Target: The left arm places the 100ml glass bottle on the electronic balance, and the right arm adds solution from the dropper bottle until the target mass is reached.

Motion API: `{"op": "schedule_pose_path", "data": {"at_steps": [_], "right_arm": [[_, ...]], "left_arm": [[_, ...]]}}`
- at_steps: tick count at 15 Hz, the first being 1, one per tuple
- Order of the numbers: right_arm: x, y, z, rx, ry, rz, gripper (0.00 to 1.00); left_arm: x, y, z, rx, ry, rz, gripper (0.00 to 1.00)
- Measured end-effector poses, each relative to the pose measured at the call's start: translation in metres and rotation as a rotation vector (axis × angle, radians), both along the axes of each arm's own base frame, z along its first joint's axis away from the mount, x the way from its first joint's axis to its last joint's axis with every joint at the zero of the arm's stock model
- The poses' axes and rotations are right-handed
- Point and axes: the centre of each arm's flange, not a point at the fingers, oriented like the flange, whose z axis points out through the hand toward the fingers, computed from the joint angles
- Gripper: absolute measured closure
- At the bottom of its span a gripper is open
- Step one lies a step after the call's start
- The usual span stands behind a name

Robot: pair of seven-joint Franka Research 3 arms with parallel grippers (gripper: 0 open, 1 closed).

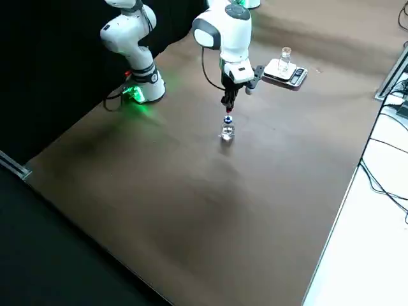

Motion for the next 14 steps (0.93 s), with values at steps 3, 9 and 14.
{"op": "schedule_pose_path", "data": {"at_steps": [3, 9, 14], "right_arm": [[0.0, 0.0, -0.001, 0.0, 0.001, 0.002, 0.55], [0.0, 0.003, 0.0, 0.001, 0.016, 0.024, 0.04], [0.006, 0.014, 0.023, -0.001, 0.082, 0.041, 0.0]], "left_arm": [[0.0, 0.0, 0.0, 0.0, 0.0, 0.0, 0.0], [0.0, 0.0, 0.0, 0.0, 0.0, 0.0, 0.0], [0.0, 0.0, 0.0, 0.0, 0.0, 0.0, 0.0]]}}
